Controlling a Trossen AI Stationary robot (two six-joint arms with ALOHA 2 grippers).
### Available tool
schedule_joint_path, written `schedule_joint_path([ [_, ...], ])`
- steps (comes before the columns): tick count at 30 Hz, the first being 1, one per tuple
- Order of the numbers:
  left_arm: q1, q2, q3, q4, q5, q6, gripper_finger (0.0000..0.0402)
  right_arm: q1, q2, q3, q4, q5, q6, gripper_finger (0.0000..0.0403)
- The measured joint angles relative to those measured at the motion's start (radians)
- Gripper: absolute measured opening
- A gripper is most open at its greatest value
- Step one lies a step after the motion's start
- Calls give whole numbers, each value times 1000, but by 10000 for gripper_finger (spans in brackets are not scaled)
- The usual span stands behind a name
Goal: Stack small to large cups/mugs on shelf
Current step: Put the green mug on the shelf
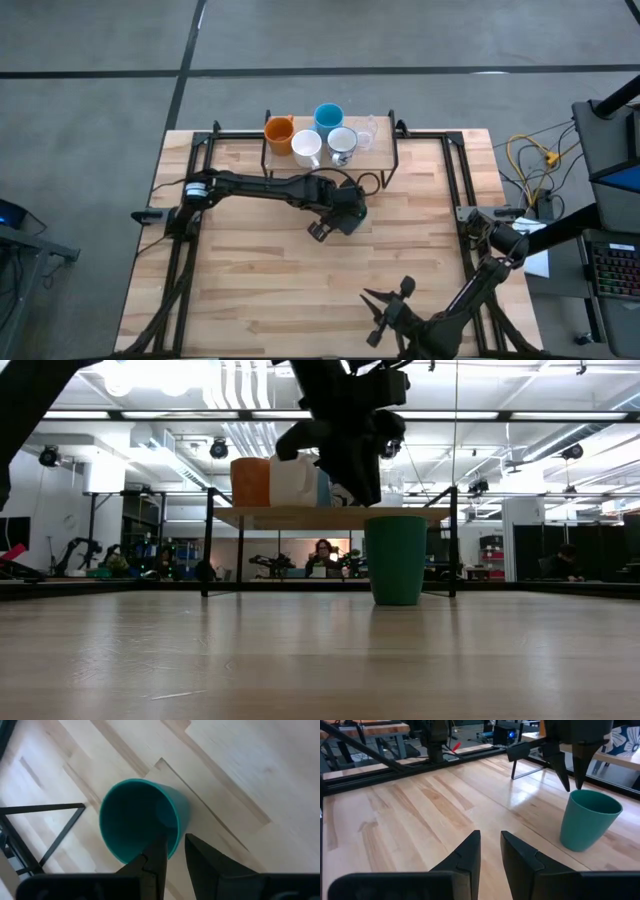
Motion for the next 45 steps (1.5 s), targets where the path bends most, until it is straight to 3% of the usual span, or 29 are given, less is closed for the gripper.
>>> schedule_joint_path([
  [45,-6,-4,-13,-14,-9,-29,54,0,-3,0,-71,-1,75,68],
])
